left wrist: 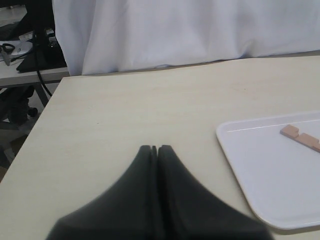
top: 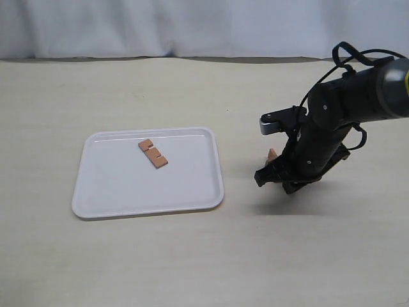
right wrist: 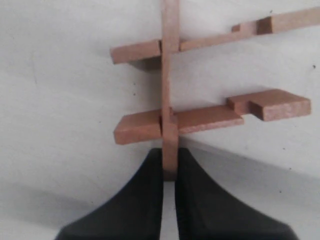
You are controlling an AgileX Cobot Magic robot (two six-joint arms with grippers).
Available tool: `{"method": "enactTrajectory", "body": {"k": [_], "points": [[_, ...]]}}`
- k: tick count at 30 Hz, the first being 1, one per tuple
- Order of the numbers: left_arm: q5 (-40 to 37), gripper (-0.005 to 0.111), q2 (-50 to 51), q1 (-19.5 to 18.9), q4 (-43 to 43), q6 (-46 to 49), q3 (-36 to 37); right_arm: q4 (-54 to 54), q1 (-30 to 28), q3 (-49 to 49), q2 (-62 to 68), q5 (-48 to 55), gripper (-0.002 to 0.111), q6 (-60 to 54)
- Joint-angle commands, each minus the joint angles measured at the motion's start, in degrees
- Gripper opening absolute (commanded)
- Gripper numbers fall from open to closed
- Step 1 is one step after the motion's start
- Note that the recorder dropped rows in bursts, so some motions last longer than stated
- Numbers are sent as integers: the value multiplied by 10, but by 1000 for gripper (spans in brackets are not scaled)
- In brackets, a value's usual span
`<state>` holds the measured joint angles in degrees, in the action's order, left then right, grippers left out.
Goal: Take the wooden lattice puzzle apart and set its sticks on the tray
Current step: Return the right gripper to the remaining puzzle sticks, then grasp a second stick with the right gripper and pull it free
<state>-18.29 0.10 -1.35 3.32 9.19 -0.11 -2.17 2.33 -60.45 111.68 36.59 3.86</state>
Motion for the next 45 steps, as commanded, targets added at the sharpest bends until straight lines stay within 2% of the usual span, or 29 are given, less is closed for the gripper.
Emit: {"method": "enactTrajectory", "body": {"k": [1, 21, 29, 37, 45], "points": [[6, 0, -1, 1, 2, -1, 1, -8, -3, 1, -3, 10, 5, 4], [6, 0, -1, 1, 2, -1, 1, -8, -3, 1, -94, 59, 5, -2], [6, 0, -1, 1, -1, -1, 1, -6, -2, 1, -97, 45, 5, -2], [6, 0, -1, 1, -1, -1, 1, 89, -2, 1, -97, 8, 5, -2], [6, 0, -1, 1, -1, -1, 1, 132, -2, 1, -97, 5, 5, -2]]}}
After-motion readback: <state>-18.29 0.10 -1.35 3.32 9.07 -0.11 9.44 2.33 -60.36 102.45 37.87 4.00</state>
